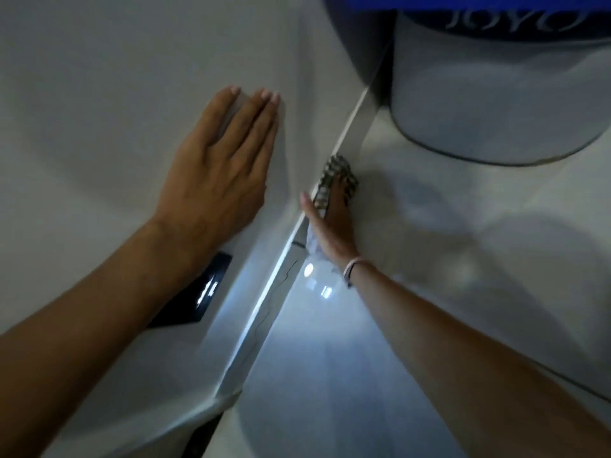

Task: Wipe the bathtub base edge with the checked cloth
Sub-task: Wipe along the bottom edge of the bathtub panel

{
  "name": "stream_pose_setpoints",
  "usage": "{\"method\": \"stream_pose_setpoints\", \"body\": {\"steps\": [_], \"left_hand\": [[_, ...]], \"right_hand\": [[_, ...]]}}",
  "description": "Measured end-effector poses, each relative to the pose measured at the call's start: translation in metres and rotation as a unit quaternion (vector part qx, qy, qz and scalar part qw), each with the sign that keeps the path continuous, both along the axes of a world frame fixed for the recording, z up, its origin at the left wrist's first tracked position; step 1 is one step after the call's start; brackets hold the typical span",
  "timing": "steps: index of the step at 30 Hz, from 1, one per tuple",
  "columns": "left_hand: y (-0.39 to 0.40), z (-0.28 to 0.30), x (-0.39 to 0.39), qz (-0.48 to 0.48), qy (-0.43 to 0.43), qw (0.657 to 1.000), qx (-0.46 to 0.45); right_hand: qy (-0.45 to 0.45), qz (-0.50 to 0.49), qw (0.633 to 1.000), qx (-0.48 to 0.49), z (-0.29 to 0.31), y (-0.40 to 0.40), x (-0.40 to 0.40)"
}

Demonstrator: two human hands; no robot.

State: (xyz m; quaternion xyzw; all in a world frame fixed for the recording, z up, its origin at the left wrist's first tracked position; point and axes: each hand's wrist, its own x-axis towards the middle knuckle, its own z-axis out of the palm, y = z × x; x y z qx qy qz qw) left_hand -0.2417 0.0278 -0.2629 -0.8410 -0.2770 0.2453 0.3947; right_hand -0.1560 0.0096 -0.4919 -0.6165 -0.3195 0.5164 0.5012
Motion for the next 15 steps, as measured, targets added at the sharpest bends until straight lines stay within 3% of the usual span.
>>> {"method": "stream_pose_setpoints", "body": {"steps": [2, 4, 7, 9, 15], "left_hand": [[-0.040, -0.002, -0.035, 0.025, -0.078, 0.997, 0.010], [-0.081, -0.004, -0.069, 0.035, -0.122, 0.991, 0.043], [-0.128, -0.007, -0.113, 0.050, -0.128, 0.988, 0.073], [-0.145, -0.007, -0.131, 0.065, -0.118, 0.987, 0.083], [-0.150, -0.015, -0.139, 0.072, -0.100, 0.984, 0.127]], "right_hand": [[-0.029, 0.007, 1.000, 0.006, 0.003, -0.065, -0.062], [-0.051, 0.076, 0.996, -0.007, 0.007, -0.144, -0.124], [-0.045, 0.242, 0.969, 0.015, 0.007, -0.248, -0.187], [-0.040, 0.289, 0.956, 0.023, 0.003, -0.267, -0.200], [-0.063, 0.089, 0.994, -0.027, 0.004, -0.153, -0.149]]}}
